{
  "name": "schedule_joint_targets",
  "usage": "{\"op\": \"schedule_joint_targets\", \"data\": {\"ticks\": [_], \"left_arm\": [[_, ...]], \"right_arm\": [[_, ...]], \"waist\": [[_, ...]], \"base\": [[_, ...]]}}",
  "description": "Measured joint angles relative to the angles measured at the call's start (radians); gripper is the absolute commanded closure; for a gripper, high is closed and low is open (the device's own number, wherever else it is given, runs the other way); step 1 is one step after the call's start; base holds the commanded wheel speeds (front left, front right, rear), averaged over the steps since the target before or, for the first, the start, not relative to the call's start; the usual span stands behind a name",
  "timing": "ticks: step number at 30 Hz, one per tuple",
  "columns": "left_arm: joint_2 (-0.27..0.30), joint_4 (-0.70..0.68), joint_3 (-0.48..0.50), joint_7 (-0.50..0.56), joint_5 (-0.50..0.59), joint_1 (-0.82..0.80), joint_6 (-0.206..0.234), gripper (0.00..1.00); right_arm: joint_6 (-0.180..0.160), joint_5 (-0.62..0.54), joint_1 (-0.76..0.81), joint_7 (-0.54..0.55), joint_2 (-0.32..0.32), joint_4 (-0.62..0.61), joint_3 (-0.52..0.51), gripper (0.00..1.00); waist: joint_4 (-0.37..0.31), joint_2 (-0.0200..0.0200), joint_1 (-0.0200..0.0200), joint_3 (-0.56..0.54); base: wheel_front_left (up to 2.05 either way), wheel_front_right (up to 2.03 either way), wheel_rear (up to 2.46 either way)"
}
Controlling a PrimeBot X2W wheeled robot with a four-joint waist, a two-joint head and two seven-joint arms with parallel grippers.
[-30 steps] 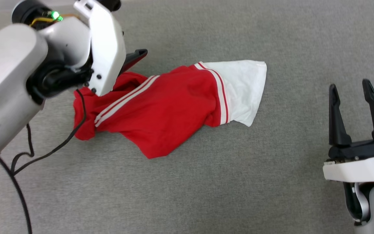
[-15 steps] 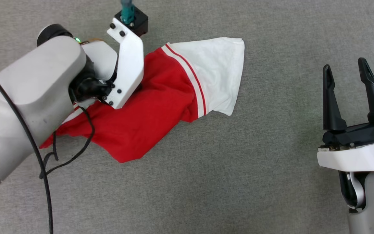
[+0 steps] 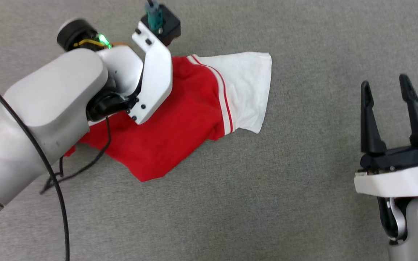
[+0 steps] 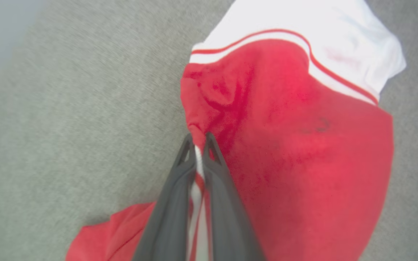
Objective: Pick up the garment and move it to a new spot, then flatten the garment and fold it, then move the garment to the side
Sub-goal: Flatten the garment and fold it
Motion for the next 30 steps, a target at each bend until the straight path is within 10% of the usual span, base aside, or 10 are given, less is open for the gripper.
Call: {"op": "schedule_joint_targets", "data": {"ticks": [13, 30], "left_arm": [[0.015, -0.221, 0.001, -0.299, 0.085, 0.094, 0.005, 1.0], [-0.131, -0.214, 0.0, -0.311, 0.214, 0.688, 0.035, 1.0]], "right_arm": [[0.0, -0.001, 0.095, 0.0, -0.003, 0.014, -0.037, 0.0], [0.0, -0.001, 0.138, 0.0, -0.003, 0.02, -0.068, 0.0]], "waist": [[0.068, 0.0, -0.0001, -0.166], [0.107, 0.0, -0.0001, -0.194]], "base": [[0.0, 0.0, 0.0], [0.0, 0.0, 0.0]]}}
